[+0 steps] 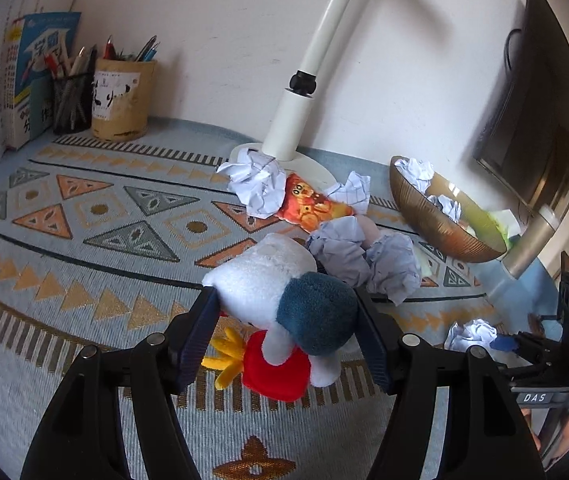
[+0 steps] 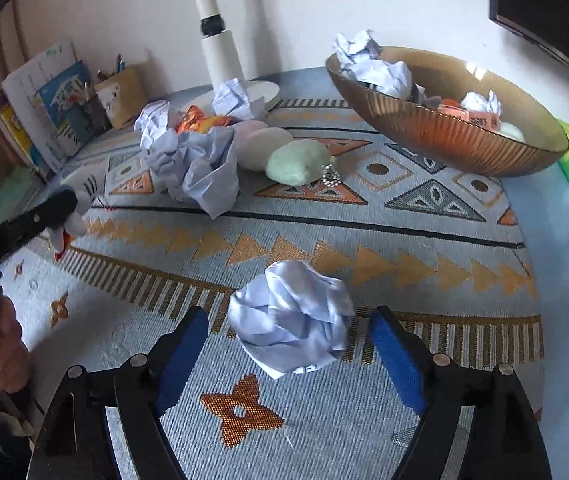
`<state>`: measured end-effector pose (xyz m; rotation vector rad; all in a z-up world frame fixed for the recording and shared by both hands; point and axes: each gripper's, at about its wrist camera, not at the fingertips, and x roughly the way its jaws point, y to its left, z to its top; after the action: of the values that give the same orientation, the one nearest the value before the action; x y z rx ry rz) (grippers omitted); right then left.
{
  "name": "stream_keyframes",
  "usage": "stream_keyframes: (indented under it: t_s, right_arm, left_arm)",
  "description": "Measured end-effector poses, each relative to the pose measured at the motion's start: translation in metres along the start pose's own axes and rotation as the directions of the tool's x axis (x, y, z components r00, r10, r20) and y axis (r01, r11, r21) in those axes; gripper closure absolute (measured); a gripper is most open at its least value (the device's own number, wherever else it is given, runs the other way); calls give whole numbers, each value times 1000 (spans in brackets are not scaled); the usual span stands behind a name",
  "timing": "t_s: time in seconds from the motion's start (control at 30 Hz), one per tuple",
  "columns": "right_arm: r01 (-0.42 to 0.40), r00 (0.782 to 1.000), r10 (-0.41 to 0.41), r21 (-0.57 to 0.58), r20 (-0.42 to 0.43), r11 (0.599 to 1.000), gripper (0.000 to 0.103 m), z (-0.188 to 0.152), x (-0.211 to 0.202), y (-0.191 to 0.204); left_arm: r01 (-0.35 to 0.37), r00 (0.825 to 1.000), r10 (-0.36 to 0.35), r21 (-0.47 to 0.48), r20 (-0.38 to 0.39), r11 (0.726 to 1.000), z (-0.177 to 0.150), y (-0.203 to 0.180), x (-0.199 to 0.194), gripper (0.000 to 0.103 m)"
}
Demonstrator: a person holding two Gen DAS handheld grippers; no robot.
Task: Organize objects
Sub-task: 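Grasp the red-bowed plush with left tool while right tool grasps a paper ball, then carry plush and paper ball into the brown bowl and release both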
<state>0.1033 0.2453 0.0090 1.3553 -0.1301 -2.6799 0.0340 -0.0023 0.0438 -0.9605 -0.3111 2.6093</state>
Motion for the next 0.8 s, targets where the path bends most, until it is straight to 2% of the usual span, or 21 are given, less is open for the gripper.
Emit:
stream_keyframes:
  t_s: [0.07, 0.13, 0.2, 0.37, 0.43, 0.5, 0.57, 0.6, 0.7, 0.8]
  right_arm:
    - [-34, 999, 34, 16, 14, 999, 22, 0, -4, -2]
    - [-48, 999, 48, 16, 23, 999, 27, 0, -5, -1]
    - [-56, 998, 56, 2, 13, 998, 51, -1, -3, 2]
    - [-22, 998, 28, -84, 64, 996, 52, -4, -11, 21]
    - [-7, 997, 14, -86, 81, 996, 52, -5, -14, 21]
    - [-32, 995, 37, -56, 95, 998, 52, -3, -20, 15]
    - [-77, 993, 77, -6, 94, 997, 52, 1, -27, 4]
    - [-74, 992, 72, 10, 103, 997, 52, 7, -35, -2]
    - [-8, 985, 2, 33, 172, 999, 52, 35, -66, -25]
    - [37, 964, -61, 94, 260, 995, 52, 69, -95, -61]
  left_arm:
    - [-8, 1000, 8, 5, 1, 1000, 0, -1, 1, 39]
    - [-15, 1000, 15, 18, 1, 1000, 0, -3, 2, 39]
    - [-18, 1000, 18, 38, 3, 999, -1, -6, 2, 39]
    - [-48, 999, 48, 103, 9, 994, -3, -17, 2, 39]
    - [-58, 998, 58, 125, 4, 990, -4, -21, 3, 39]
    - [-65, 997, 70, 138, -30, 988, -2, -28, 7, 39]
    - [-15, 999, 20, 102, -48, 995, 6, -34, 5, 39]
    - [22, 999, -19, 93, -29, 995, 16, -43, -1, 39]
    - [77, 996, -81, 145, 22, 986, 48, -82, -6, 39]
    - [118, 991, -128, 207, 35, 971, 79, -128, 10, 39]
